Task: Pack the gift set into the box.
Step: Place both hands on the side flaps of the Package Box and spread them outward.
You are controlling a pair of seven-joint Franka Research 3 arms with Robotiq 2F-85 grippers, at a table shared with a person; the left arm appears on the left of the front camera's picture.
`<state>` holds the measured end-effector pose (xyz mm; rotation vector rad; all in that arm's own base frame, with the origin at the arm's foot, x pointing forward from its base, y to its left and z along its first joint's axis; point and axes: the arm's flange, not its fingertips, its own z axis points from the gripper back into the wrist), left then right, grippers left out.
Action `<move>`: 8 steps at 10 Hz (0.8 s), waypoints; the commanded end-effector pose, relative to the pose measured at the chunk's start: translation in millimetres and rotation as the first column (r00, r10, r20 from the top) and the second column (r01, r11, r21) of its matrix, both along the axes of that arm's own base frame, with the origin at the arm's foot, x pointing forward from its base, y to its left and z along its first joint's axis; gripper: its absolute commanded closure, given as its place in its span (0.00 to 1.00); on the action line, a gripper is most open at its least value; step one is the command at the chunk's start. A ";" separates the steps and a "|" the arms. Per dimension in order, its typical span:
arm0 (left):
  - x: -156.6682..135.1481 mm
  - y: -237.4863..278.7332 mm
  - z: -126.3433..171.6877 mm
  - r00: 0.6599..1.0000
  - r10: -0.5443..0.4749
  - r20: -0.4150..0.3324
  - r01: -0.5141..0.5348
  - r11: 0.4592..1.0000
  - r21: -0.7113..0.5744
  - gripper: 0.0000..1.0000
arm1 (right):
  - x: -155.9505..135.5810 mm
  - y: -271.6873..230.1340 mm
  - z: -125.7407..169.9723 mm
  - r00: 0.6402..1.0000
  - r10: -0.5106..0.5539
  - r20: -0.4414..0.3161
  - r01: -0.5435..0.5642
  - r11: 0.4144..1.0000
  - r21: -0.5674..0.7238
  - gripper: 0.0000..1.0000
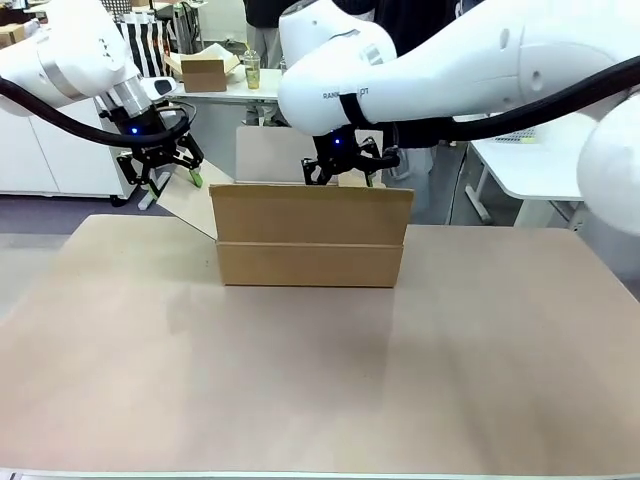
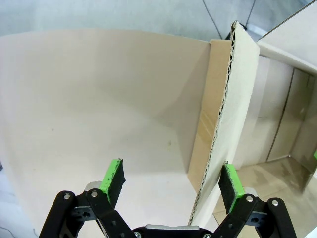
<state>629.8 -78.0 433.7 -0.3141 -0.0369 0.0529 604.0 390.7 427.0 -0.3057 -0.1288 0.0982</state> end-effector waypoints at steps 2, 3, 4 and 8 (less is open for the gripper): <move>-0.2 0.9 0.9 1.000 0.012 0.003 -0.012 1.000 0.017 0.00 | 28.0 6.0 -6.4 0.998 -0.053 -0.042 0.049 0.994 -0.101 0.00; -0.2 0.9 0.9 1.000 0.012 0.003 -0.012 1.000 0.017 0.00 | 32.5 6.9 -10.7 0.997 -0.068 -0.038 0.063 0.989 -0.131 0.00; -0.2 0.9 0.9 1.000 0.012 0.003 -0.012 1.000 0.017 0.00 | 35.3 7.1 -14.4 0.996 -0.073 -0.044 0.066 0.987 -0.144 0.00; -0.2 0.9 0.9 1.000 0.012 0.003 -0.012 1.000 0.017 0.00 | 38.6 -3.4 -29.8 0.990 -0.143 -0.014 0.136 0.965 -0.224 0.00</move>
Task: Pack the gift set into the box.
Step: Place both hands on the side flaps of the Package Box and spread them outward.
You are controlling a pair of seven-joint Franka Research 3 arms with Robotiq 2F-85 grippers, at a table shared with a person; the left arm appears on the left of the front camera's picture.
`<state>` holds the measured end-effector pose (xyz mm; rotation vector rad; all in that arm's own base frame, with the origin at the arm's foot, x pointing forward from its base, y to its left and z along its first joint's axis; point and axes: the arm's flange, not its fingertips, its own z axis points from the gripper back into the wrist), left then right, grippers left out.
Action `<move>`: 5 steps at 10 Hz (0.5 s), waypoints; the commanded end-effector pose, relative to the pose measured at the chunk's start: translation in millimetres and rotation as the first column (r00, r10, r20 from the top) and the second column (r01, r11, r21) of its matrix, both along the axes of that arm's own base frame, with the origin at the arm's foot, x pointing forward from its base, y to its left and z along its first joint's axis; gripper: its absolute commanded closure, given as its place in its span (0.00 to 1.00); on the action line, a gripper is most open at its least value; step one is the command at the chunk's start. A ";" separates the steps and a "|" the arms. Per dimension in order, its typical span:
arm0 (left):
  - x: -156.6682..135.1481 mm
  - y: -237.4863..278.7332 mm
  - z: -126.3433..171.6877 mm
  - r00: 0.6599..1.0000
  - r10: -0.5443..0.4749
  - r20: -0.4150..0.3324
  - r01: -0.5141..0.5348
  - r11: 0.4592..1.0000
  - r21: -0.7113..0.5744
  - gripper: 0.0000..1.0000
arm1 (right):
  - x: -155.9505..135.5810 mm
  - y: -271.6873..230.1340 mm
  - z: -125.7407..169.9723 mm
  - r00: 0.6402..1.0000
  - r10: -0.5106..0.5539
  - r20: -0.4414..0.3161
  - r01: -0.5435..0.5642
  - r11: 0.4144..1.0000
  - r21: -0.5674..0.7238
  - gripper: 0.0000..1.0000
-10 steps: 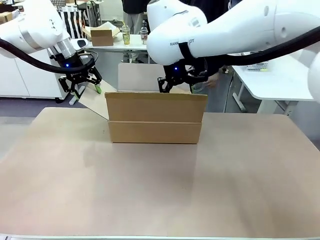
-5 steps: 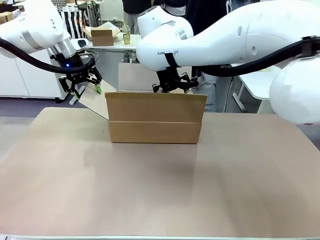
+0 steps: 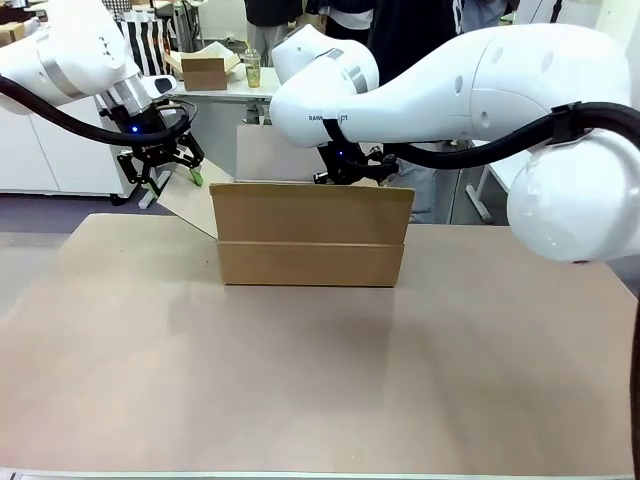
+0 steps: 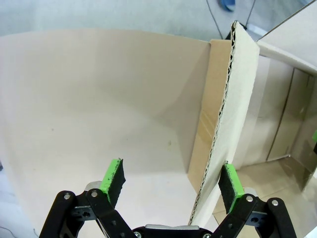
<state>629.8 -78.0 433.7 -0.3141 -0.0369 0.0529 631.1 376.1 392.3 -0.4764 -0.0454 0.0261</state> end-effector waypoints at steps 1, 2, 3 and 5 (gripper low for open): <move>-0.2 1.0 0.9 1.000 0.012 0.003 -0.012 1.000 0.017 0.00 | 12.8 8.3 0.7 0.997 -0.063 0.042 0.067 0.994 -0.088 0.00; -0.2 1.0 0.9 1.000 0.012 0.003 -0.012 1.000 0.017 0.00 | 13.7 4.5 -1.0 0.996 -0.072 0.046 0.076 0.992 -0.097 0.00; -0.2 1.0 0.9 1.000 0.012 0.003 -0.012 1.000 0.017 0.00 | 13.8 2.0 -1.9 0.996 -0.071 0.046 0.075 0.993 -0.094 0.00; -0.2 1.0 0.9 1.000 0.012 0.003 -0.012 1.000 0.017 0.00 | 9.6 -1.7 6.5 0.996 -0.069 0.051 0.073 0.994 -0.078 0.00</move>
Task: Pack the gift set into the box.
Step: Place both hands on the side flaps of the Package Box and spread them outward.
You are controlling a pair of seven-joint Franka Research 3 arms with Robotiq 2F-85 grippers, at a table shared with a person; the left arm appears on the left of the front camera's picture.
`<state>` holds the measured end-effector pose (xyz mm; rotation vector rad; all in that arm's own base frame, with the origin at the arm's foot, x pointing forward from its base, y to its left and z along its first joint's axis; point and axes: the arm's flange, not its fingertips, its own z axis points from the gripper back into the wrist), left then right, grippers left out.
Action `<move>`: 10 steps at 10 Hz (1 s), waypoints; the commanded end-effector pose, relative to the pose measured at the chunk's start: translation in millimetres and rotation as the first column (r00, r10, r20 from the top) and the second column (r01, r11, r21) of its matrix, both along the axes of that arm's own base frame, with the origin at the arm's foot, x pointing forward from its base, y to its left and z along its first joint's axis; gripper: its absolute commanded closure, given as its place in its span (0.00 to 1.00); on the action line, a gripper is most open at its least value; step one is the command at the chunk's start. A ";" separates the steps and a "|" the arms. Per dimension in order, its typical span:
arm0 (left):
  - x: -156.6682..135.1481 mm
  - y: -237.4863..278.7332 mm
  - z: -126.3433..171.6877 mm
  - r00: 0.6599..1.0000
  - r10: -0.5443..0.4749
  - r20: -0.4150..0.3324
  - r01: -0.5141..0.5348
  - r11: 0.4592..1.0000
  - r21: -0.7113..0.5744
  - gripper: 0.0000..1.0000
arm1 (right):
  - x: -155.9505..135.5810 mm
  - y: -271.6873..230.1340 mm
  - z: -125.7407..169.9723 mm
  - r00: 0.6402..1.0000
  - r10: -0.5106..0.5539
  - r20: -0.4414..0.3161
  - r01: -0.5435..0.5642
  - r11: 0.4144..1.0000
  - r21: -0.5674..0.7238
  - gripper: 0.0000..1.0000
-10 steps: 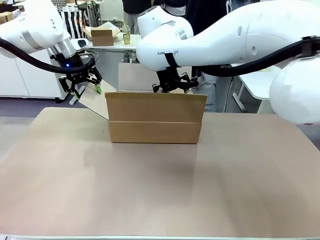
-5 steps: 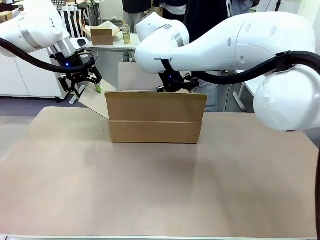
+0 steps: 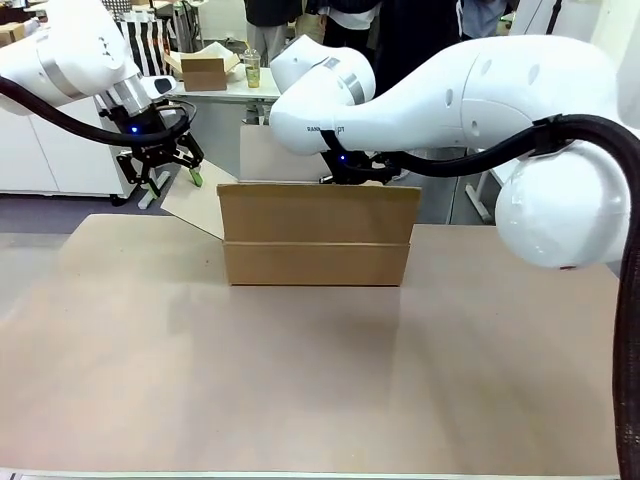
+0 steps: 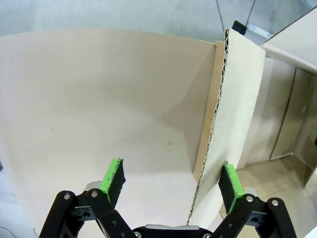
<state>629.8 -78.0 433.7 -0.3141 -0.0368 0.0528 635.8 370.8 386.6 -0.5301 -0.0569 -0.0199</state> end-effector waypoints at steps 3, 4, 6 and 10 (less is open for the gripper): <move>-0.2 1.0 1.0 1.000 0.012 0.003 -0.012 1.000 0.017 0.00 | -7.3 -8.4 43.1 1.000 -0.026 -0.011 0.026 1.000 -0.012 0.00; -0.2 1.0 1.0 1.000 0.012 0.003 -0.012 1.000 0.017 0.00 | -9.5 -15.1 52.8 0.999 -0.031 -0.018 0.031 0.999 -0.023 0.00; -0.2 1.0 1.0 1.000 0.012 0.003 -0.012 1.000 0.017 0.00 | -11.8 -34.0 69.3 0.997 -0.075 -0.019 0.074 0.994 -0.075 0.00; -0.2 1.0 1.0 1.000 0.012 0.003 -0.012 1.000 0.017 0.00 | -23.9 -72.7 103.6 0.993 -0.110 -0.032 0.108 0.993 -0.054 0.00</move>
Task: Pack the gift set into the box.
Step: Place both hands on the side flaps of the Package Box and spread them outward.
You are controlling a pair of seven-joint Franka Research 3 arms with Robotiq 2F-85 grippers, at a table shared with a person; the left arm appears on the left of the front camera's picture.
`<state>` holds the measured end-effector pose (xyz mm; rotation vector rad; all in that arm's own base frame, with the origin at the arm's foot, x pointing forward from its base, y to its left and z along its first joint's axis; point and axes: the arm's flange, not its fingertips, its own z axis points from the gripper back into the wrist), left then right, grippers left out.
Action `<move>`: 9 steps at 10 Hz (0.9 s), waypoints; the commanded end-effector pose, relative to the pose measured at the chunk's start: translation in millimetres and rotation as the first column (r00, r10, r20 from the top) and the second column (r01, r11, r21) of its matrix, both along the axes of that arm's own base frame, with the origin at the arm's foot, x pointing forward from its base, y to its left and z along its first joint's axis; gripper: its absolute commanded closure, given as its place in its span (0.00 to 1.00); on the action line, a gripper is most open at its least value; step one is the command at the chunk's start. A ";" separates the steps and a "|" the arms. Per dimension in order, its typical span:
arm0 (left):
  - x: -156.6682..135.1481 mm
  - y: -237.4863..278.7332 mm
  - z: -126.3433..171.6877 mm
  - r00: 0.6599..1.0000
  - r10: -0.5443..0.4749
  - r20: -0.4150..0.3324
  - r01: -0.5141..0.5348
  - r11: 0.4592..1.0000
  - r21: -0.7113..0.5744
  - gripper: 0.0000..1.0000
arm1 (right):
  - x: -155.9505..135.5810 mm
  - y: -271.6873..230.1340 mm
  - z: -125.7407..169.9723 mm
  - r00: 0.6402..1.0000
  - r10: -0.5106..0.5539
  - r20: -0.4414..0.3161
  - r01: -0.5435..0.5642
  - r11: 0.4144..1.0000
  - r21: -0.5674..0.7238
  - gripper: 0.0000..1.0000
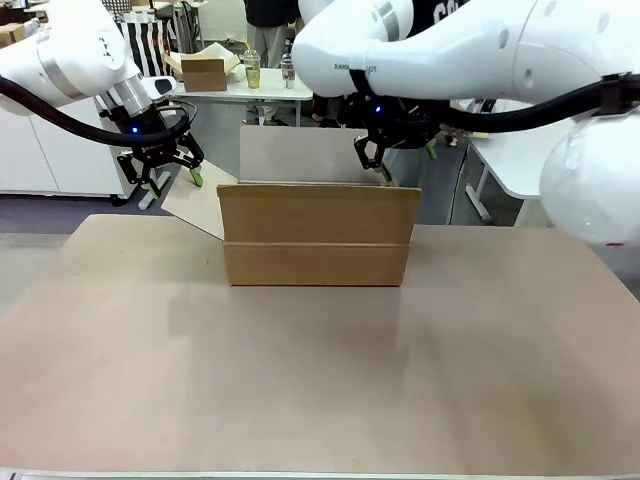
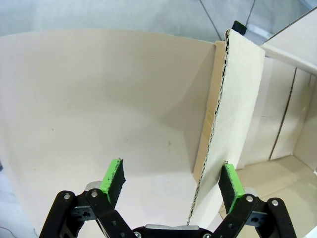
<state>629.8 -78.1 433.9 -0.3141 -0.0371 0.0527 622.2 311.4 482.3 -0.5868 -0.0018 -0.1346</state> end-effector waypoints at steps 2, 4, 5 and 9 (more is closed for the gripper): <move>-0.1 1.0 0.8 1.000 0.012 0.002 -0.013 1.000 0.017 0.00 | -16.3 -34.4 16.4 1.000 -0.024 -0.021 0.024 0.999 0.028 0.00; -0.1 1.0 0.8 1.000 0.012 0.002 -0.013 1.000 0.017 0.00 | -27.4 -50.8 24.4 0.997 -0.073 0.018 0.072 0.997 0.031 0.00; -0.1 1.0 0.8 1.000 0.012 0.002 -0.013 1.000 0.017 0.00 | -41.2 -17.3 15.6 0.975 0.223 -0.022 -0.220 0.971 0.097 0.00; -0.1 1.0 0.8 1.000 0.012 0.002 -0.013 1.000 0.017 0.00 | -11.7 -31.9 27.1 1.000 0.024 -0.004 -0.024 0.999 0.027 0.00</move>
